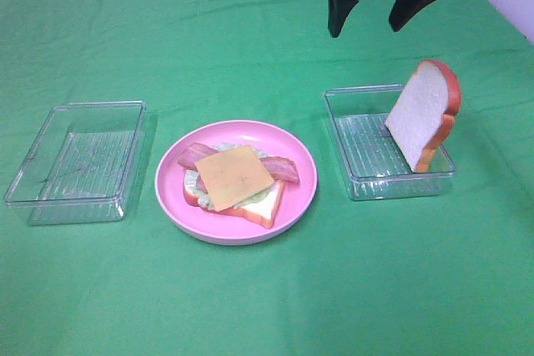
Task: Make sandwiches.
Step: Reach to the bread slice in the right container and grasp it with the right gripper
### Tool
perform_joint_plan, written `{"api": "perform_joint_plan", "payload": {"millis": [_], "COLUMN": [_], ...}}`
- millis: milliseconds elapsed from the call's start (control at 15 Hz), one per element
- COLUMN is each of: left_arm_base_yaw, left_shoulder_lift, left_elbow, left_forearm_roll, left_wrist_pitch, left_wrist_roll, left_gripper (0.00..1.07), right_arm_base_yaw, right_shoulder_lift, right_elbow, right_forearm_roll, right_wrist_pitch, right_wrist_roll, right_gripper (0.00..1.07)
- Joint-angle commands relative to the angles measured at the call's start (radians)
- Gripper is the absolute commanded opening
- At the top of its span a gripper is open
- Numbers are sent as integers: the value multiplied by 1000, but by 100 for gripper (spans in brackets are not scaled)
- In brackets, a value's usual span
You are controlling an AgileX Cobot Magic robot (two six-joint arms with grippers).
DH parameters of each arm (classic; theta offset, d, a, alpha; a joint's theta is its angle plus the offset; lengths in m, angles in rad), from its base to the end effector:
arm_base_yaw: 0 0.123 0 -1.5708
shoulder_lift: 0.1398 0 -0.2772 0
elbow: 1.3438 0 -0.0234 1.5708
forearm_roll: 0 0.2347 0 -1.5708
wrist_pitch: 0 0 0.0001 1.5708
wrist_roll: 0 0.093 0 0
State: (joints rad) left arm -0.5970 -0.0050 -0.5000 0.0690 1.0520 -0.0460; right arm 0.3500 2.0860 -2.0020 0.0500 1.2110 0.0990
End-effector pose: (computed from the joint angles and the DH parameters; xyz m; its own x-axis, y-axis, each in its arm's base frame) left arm -0.0050 0.0101 0.2695 -0.3723 0.2389 -0.8968 0.5124 0.8586 0.0160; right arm 0.4085 0.1537 0.2801 -0.9137 -0.2098 -0.3480 -0.2535 0.9636 0.0848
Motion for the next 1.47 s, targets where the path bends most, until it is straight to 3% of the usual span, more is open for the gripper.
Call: {"api": "perform_joint_plan", "payload": {"millis": [67, 533, 1000, 1133, 1267, 1333, 1467], "left_arm_base_yaw": [-3, -3, -3, -3, -3, -3, -3], "left_shoulder_lift": [-20, -20, -20, -20, -20, -20, -20], "left_elbow": [2, 2, 2, 2, 2, 2, 2], "left_forearm_roll": [-9, -9, -9, -9, -9, -9, -9], "left_wrist_pitch": [-9, -9, -9, -9, -9, -9, -9], "left_wrist_roll": [0, 0, 0, 0, 0, 0, 0], "left_gripper": [78, 78, 78, 78, 78, 78, 78], "right_arm_base_yaw": [-59, -210, -219, -219, -219, -219, -219], "right_shoulder_lift": [-37, -44, 18, 25, 25, 25, 25], "right_elbow": [1, 183, 239, 239, 239, 239, 239], "right_forearm_roll": [-11, -7, 35, 35, 33, 33, 27], "right_wrist_pitch": [77, 71, -2, -9, -31, -31, -27], "right_wrist_roll": [10, 3, -52, -60, -79, -79, -79], "right_gripper": [78, 78, 77, 70, 50, 50, 23]}}
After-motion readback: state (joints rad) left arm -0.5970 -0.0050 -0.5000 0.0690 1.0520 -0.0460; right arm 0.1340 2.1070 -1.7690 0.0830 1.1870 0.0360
